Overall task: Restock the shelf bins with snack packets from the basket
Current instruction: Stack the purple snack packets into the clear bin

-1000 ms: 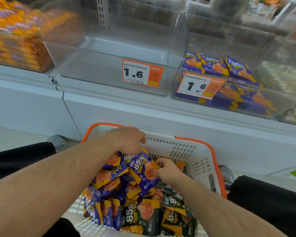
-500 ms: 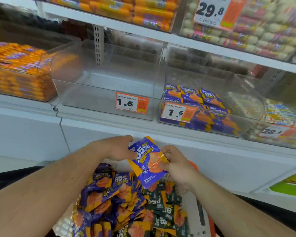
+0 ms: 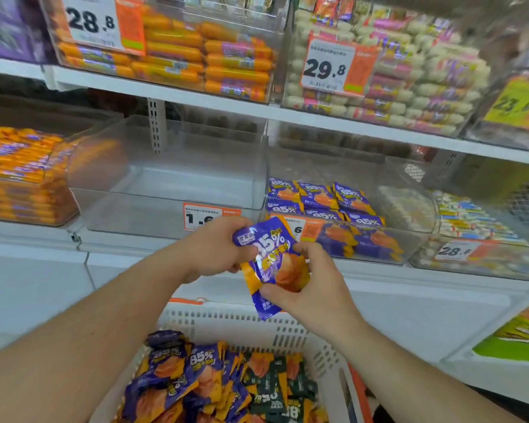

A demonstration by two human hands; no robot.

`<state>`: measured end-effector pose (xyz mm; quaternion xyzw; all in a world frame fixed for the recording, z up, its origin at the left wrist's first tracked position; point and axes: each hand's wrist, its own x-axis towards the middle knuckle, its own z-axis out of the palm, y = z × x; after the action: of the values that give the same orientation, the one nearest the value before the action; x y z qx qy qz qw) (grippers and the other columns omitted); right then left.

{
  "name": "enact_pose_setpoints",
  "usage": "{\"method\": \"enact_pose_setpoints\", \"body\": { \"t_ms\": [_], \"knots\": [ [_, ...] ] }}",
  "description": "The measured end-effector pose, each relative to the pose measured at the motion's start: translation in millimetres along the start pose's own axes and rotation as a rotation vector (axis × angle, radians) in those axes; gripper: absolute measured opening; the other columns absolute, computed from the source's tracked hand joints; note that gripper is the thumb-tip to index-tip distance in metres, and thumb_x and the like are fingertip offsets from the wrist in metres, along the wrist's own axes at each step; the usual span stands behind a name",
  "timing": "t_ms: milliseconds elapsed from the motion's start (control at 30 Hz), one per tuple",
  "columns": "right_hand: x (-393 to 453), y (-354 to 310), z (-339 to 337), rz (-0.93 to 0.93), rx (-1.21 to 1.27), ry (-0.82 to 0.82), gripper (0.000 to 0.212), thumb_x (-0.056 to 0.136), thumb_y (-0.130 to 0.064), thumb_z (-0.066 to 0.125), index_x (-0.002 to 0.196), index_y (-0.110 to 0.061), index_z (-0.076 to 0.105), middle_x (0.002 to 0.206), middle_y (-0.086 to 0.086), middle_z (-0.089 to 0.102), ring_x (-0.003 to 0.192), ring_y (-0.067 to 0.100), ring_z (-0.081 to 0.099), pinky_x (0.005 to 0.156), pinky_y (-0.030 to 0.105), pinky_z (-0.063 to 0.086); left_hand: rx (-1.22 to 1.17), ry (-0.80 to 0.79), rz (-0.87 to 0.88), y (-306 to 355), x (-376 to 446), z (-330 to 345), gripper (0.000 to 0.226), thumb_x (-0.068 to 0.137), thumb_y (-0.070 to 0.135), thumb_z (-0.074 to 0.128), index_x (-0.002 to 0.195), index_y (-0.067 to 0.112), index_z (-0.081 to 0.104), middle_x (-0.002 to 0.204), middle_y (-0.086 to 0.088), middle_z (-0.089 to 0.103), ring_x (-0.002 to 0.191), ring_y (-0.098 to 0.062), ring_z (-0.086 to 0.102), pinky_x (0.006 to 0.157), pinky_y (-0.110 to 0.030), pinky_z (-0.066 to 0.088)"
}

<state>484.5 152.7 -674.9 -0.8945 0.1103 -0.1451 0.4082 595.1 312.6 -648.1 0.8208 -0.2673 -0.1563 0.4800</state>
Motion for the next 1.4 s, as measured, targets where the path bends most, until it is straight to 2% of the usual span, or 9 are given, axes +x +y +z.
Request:
{"method": "enact_pose_setpoints", "body": {
  "t_ms": [133, 300, 500, 600, 767, 933, 1133, 1267, 1400],
  "knots": [
    [9, -10, -5, -0.198, -0.266, 0.139, 0.086, 0.049, -0.067, 0.075, 0.119, -0.030, 0.042, 0.110, -0.014, 0.042, 0.102, 0.006, 0.041, 0.085, 0.026, 0.043, -0.219, 0.109, 0.027, 22, 14, -2, 0.018, 0.091, 0.005, 0.064, 0.098, 0.022, 0.061, 0.081, -0.002, 0.071, 0.070, -0.015, 0.063, 0.067, -0.030, 0.056],
    [48, -19, -27, -0.245, -0.271, 0.314, 0.076, 0.052, -0.061, 0.062, 0.116, -0.022, 0.049, 0.103, -0.011, 0.045, 0.100, 0.010, 0.041, 0.083, 0.028, 0.041, -0.339, 0.221, 0.117, 46, 37, -4, 0.014, 0.095, 0.019, 0.060, 0.109, 0.021, 0.058, 0.088, 0.004, 0.070, 0.066, -0.008, 0.062, 0.062, -0.032, 0.054],
    [140, -25, -72, 0.121, -0.275, 0.188, 0.058, 0.062, -0.054, 0.073, 0.102, -0.025, 0.043, 0.096, -0.009, 0.045, 0.097, 0.017, 0.048, 0.083, 0.032, 0.042, 0.602, 0.324, 0.330, 11, 66, -8, 0.057, 0.095, 0.040, 0.053, 0.147, 0.025, 0.033, 0.135, 0.002, 0.054, 0.116, -0.020, 0.054, 0.095, -0.036, 0.044],
    [199, -18, -58, 0.301, -0.219, 0.086, 0.064, 0.045, -0.059, 0.071, 0.092, -0.016, 0.061, 0.089, 0.001, 0.066, 0.082, 0.020, 0.061, 0.066, 0.032, 0.048, 0.967, 0.345, 0.268, -16, 80, 8, 0.065, 0.095, 0.046, 0.050, 0.151, 0.023, 0.026, 0.127, -0.003, 0.061, 0.107, -0.027, 0.062, 0.085, -0.036, 0.045],
    [269, 10, -11, 0.403, -0.008, 0.042, 0.079, 0.031, -0.055, 0.073, 0.098, -0.012, 0.073, 0.075, 0.004, 0.070, 0.059, 0.020, 0.062, 0.054, 0.025, 0.045, 1.090, 0.643, 0.482, -37, 91, 18, 0.057, 0.075, 0.041, 0.067, 0.121, 0.006, 0.064, 0.076, -0.005, 0.070, 0.057, -0.027, 0.065, 0.054, -0.031, 0.046],
    [291, 15, 16, 0.384, -0.037, 0.000, 0.066, 0.060, -0.049, 0.086, 0.102, -0.005, 0.064, 0.094, 0.006, 0.070, 0.085, 0.023, 0.067, 0.078, 0.034, 0.056, 1.088, 0.673, 0.502, -39, 95, 17, 0.064, 0.069, 0.041, 0.082, 0.120, 0.006, 0.066, 0.072, -0.003, 0.068, 0.054, -0.025, 0.063, 0.052, -0.030, 0.044],
    [285, 18, 16, 0.276, -0.429, -0.202, 0.036, 0.064, -0.018, 0.084, 0.094, -0.005, 0.068, 0.094, 0.012, 0.068, 0.083, 0.026, 0.064, 0.066, 0.029, 0.051, 1.124, 0.652, 0.491, -39, 96, 17, 0.070, 0.064, 0.046, 0.082, 0.119, 0.005, 0.067, 0.068, -0.002, 0.065, 0.052, -0.024, 0.061, 0.050, -0.029, 0.043],
    [285, 19, 16, 0.231, -0.569, -0.184, 0.042, 0.066, -0.020, 0.087, 0.101, -0.007, 0.067, 0.095, 0.009, 0.067, 0.086, 0.027, 0.064, 0.070, 0.032, 0.054, 1.066, 0.646, 0.456, -36, 95, 17, 0.070, 0.077, 0.057, 0.048, 0.119, 0.005, 0.067, 0.069, -0.003, 0.066, 0.054, -0.024, 0.063, 0.052, -0.031, 0.044],
    [287, 22, 18, 0.220, -0.595, -0.194, 0.043, 0.071, -0.022, 0.085, 0.107, -0.009, 0.065, 0.095, 0.007, 0.064, 0.087, 0.026, 0.062, 0.068, 0.033, 0.049, 1.129, 0.623, 0.444, -36, 95, 19, 0.072, 0.070, 0.054, 0.075, 0.121, 0.004, 0.065, 0.072, -0.003, 0.067, 0.056, -0.025, 0.063, 0.055, -0.030, 0.045]
  ]
}}
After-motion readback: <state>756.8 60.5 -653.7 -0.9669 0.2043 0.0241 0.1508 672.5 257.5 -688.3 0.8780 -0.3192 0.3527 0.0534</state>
